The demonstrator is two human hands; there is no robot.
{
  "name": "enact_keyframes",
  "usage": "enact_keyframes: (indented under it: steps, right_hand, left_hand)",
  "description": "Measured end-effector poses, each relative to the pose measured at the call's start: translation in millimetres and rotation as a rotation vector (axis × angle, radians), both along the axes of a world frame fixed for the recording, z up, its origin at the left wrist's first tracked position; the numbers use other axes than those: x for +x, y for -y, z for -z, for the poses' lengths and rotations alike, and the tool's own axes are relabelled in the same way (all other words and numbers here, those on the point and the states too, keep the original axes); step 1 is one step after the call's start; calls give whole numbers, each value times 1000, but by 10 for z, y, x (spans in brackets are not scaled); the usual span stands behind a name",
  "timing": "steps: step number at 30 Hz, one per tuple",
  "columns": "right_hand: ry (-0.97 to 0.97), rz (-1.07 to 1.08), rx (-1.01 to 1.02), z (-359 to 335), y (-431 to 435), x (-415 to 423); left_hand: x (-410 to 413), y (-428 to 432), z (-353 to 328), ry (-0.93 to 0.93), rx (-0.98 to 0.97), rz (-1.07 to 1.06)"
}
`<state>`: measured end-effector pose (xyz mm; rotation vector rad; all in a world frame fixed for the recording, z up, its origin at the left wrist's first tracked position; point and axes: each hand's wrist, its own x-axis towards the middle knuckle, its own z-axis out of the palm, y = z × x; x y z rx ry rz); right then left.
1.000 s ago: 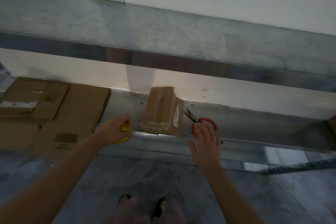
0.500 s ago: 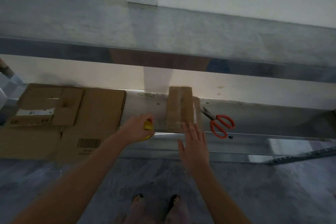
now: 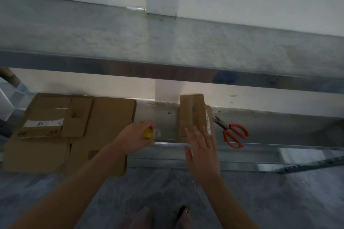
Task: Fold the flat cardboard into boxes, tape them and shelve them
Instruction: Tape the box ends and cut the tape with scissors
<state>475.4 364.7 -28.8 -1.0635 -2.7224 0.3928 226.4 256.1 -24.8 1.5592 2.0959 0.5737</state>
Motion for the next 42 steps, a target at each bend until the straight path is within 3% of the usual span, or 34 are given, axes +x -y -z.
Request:
enact_keyframes:
  steps: [4,6,12,21,23,27,32,39,42]
  right_hand:
    - [-27,-94,-75,-145,180,-472]
    - [-8,-109,-193,-157,182,-676]
    - [-151,-103,-274,-177,165,-978]
    - [-93,-21,-433,-105,221,-1080]
    - [-86,-17,-429,-64,283,-1103]
    - [-174,93,-440,61,331,-1070]
    - [-123,285,-541,317,245,-1099]
    - [58,377,-480,591,84,-1303]
    - [84,346,-317,706,131,-1292]
  left_hand:
    - [21,30,-109,-164,110,97]
    - [10,60,-141,-227,120,140]
    - [-84,147,-135,-325,101,186]
    - [-179,251,129,-35,-33,158]
    - [-276,230,158,-5,42,86]
    - [-401,44,183,-41,131,-15]
    - [-387,-172,398,-122,92,106]
    - [-403,-200,630,-243,1,126]
    - [-390,-181,696,-336,-4,131]
